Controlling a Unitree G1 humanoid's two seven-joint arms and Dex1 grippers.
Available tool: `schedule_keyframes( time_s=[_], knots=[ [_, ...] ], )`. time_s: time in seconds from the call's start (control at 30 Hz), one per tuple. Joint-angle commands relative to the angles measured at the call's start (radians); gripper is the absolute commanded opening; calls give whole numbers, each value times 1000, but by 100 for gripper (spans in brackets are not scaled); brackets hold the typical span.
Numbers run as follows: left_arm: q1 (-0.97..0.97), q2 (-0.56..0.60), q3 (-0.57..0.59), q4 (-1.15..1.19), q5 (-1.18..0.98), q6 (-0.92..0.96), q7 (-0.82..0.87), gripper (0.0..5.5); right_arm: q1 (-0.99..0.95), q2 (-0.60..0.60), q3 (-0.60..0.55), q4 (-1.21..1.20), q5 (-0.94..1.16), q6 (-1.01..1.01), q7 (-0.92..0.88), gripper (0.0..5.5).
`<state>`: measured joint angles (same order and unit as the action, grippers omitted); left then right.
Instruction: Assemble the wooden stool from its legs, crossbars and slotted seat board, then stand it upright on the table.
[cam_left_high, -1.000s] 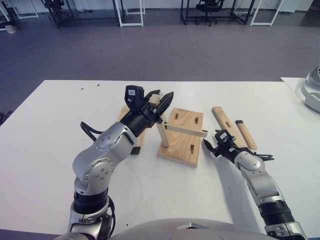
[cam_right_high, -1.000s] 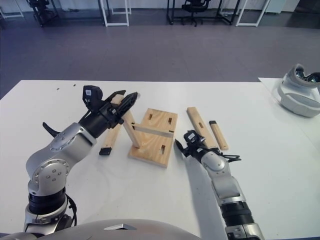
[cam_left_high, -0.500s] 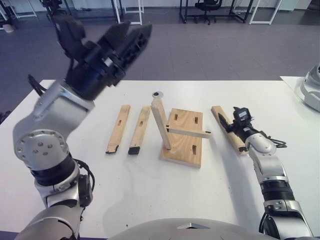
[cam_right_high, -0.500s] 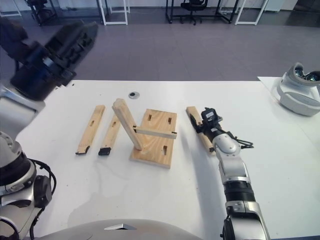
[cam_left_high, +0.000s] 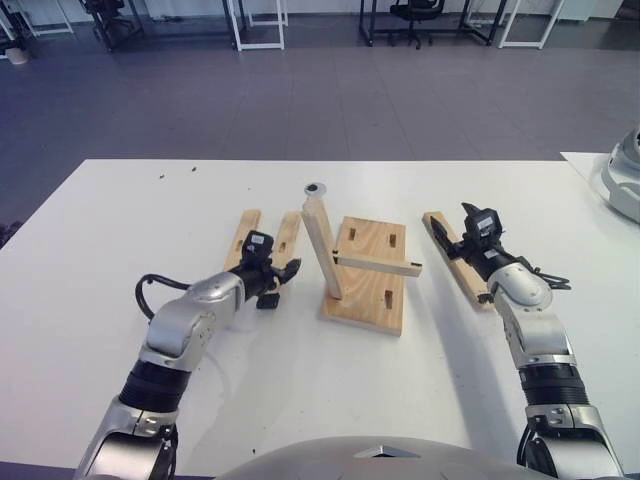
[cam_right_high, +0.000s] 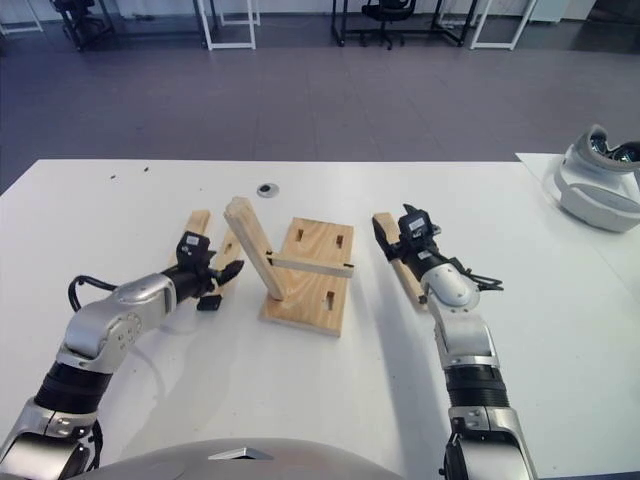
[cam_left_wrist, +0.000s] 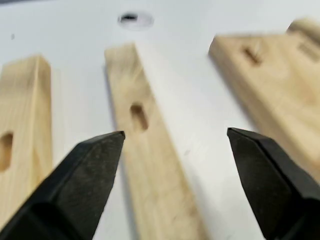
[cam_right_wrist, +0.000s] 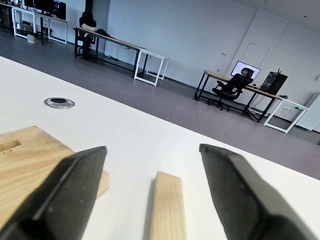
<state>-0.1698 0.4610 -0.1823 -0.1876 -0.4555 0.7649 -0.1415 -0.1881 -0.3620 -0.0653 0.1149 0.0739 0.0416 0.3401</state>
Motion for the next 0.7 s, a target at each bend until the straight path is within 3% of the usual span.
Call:
schedule_keyframes(
  time_s=[0.03, 0.1, 0.4, 0.5, 0.57, 0.63, 0.7],
  knots=[
    [12, -10, 2, 20, 68, -21, -15, 377, 5, 6, 15, -3, -11, 15, 4, 344],
    [21, -23, 10, 40, 84, -25, -28, 377, 2, 6, 20, 1, -11, 15, 3, 344],
    [22, -19, -21, 61, 169, -12, -110, 211, -6, 10, 29, 7, -12, 16, -2, 344],
    [12, -20, -3, 63, 191, -62, -139, 209, -9, 6, 22, 8, -6, 20, -1, 344],
    [-66, -93, 128, 23, 73, -155, -187, 209, -48, 20, -47, -18, 121, 88, 31, 344],
    [-206, -100, 212, 36, 15, -274, -269, 209, -132, 42, -137, -117, 392, 229, 99, 344],
    [-338, -66, 183, 104, 72, -415, -369, 209, -237, 68, -186, -213, 658, 381, 131, 344]
  ],
)
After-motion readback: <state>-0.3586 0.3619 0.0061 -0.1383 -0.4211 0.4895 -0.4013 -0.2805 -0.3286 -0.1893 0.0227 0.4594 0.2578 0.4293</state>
